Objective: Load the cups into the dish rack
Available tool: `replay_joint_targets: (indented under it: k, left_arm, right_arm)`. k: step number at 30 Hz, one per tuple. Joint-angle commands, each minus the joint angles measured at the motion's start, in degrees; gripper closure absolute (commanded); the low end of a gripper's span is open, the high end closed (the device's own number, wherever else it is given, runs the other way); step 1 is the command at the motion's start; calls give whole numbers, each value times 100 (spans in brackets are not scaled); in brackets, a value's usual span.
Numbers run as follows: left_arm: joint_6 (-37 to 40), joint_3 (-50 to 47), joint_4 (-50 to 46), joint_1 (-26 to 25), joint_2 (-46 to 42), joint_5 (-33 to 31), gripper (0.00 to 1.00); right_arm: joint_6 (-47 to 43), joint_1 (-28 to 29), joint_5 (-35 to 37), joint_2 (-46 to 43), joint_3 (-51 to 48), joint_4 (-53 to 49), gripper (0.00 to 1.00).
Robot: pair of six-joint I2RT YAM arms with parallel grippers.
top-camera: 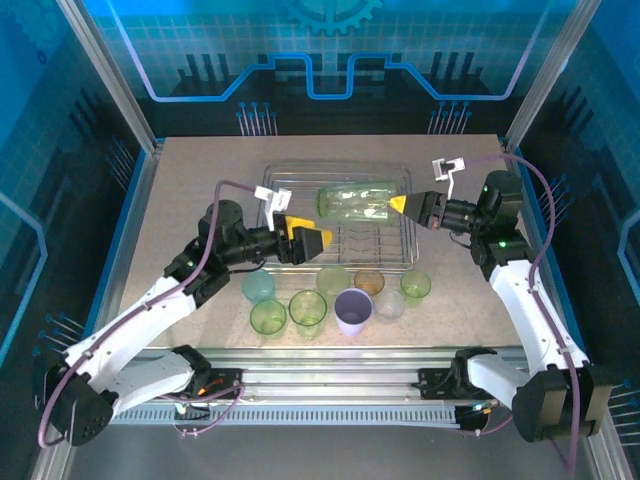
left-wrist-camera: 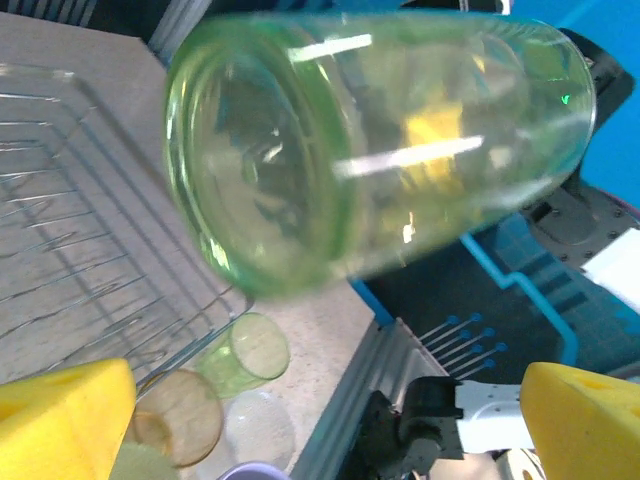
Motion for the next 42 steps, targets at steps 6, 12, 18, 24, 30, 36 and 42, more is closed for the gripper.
replay_joint_targets:
  k: [6, 12, 18, 24, 30, 36, 42]
  left_arm:
    - [-729, 167, 1495, 178, 291, 1033, 1]
    - [-973, 174, 1637, 236, 345, 1275, 1]
    - [-1073, 146, 1696, 237, 349, 1335, 3]
    - [-1075, 53, 1760, 235, 329, 1366, 1]
    - [-1094, -211, 2157, 235, 173, 1250, 1]
    - [-1136, -279, 2394, 239, 190, 1246, 1]
    - [-1313, -350, 2689, 237, 265, 1205, 1]
  right_arm:
    - [-534, 586, -492, -33, 478, -511, 100]
    - [-469, 790, -323, 56, 457, -422, 100]
    - [-582, 873, -60, 229, 580, -788, 100]
    - [-308, 869, 131, 229, 509, -460, 100]
    - [-651, 774, 288, 203, 596, -965, 100]
    - [-426, 712, 299, 198, 477, -680, 100]
    - [191, 639, 259, 362, 122, 100, 100]
